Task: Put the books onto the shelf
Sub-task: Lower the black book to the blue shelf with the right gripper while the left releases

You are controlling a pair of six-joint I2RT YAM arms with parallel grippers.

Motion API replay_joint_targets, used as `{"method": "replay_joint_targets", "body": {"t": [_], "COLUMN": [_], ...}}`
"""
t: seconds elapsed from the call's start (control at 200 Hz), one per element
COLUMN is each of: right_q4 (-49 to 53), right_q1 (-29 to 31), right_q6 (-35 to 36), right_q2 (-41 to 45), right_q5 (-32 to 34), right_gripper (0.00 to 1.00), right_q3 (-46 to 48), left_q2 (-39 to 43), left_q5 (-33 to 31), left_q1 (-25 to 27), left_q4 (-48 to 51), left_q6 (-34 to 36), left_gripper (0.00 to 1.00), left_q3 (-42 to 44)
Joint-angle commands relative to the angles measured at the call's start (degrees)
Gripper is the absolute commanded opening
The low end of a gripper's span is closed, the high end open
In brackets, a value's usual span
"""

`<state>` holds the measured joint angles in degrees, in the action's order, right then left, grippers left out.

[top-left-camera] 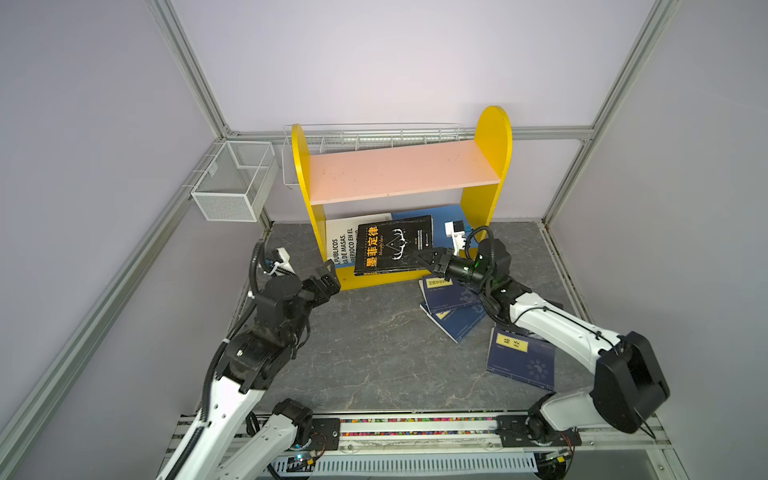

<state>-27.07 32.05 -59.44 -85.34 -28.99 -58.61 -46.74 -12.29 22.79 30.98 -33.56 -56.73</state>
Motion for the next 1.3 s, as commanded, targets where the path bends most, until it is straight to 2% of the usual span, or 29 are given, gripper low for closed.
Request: {"method": "replay_joint_targets", "body": {"t": [0.0, 0.09, 0.175, 0.355, 0.55, 0.755, 1.295], "right_q4": [-6.4, -7.4, -7.0, -6.0, -6.8, -8.6, -3.0], "right_q1": [-0.2, -0.3, -0.2, -0.2, -0.1, 0.2, 1.3], "right_q6": [4.1, 5.5, 7.0, 7.2, 5.9, 6.3, 7.6], "right_q2": [-2.6, -5.2, -7.6, -13.6, -20.9, -26.0, -34.7], "right_q5": [-1.7, -2.3, -3.3, -3.8, -5.1, -5.7, -7.9], "right_gripper": [0.17, 0.16, 0.17, 0.17, 0.17, 0.17, 0.17], "right_q3": [-4.6, -7.2, -10.2, -16.8, -23.0, -27.8, -38.7], "left_q2": [-1.4, -0.6, -2.0, -6.7, -9.7, -12.3, -17.3], "left_q5": [19.9, 21.9, 20.2, 22.8, 23.0, 28.6, 28.5], "left_q1": [-6.9, -8.9, -9.1, -10.2, -13.0, -18.1, -19.2], "left_q4": [-7.0, -14.0, -14.0, -16.5, -18.5, -22.7, -26.4], "left_q6": [5.2, 7.0, 9.9, 13.0, 13.9, 12.8, 12.5], "left_gripper": [0.99, 1.0, 0.99, 0.99, 0.99, 0.99, 0.99], "left_q3": [3.5, 6.8, 6.1, 4.4, 3.2, 4.0, 4.1]}}
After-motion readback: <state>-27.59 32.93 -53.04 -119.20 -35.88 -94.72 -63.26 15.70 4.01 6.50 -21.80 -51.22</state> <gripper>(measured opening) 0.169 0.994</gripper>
